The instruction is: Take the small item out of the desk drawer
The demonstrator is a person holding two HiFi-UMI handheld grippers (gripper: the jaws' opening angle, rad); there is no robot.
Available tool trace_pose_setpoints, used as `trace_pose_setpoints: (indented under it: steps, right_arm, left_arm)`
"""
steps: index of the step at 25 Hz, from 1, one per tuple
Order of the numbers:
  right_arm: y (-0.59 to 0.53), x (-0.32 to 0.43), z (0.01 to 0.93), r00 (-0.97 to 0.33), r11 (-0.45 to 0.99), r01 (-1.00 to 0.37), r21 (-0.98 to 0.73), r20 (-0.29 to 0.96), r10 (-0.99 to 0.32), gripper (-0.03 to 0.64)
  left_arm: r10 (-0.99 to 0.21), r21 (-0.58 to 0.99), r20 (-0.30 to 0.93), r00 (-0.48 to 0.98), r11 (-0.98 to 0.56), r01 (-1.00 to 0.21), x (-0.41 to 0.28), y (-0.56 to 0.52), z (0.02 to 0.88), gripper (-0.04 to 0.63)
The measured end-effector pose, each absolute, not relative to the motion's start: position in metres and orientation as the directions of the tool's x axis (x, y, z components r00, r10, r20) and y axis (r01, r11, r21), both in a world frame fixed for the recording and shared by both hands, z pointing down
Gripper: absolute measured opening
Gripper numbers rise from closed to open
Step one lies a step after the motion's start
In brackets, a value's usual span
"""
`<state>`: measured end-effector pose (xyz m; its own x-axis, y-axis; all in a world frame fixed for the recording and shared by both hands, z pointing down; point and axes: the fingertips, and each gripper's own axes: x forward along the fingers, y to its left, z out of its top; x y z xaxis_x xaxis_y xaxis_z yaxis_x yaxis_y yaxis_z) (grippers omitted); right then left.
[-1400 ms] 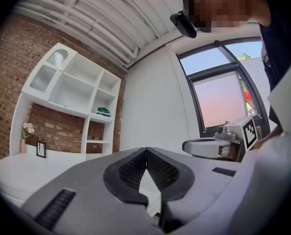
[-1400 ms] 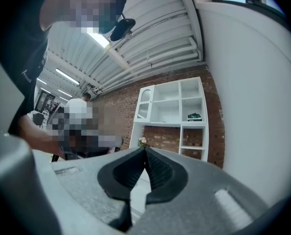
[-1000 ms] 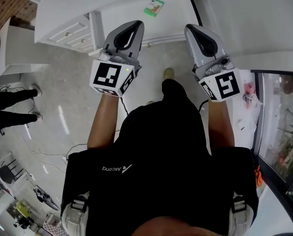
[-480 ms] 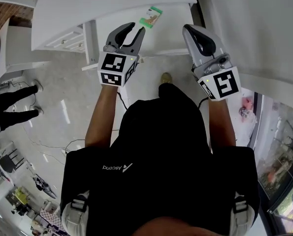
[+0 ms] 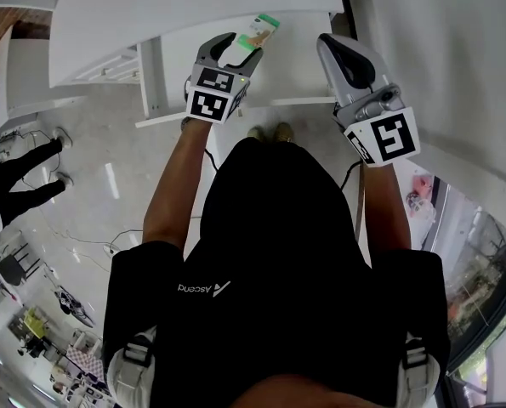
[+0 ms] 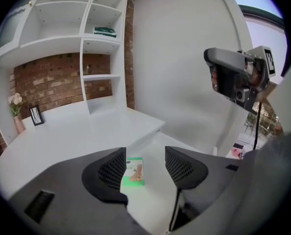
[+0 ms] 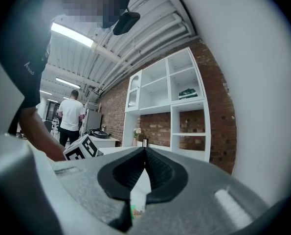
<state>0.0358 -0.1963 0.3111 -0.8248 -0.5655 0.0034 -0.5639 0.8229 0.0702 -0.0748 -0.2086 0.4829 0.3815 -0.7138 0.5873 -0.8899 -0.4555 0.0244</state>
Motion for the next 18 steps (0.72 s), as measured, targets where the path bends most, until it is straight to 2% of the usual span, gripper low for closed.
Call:
trace_pose_setpoints:
  steps: [18]
  right_arm:
    - [-0.248,0.013,0.351,-0.770,0.777,-0.626,0.057,0.112,-0.628,0.002]
  left_arm:
    - [-0.518,0.045,0.784,0.342,-0.502,-0.864,-0.092,-0.271,0.626,0.355]
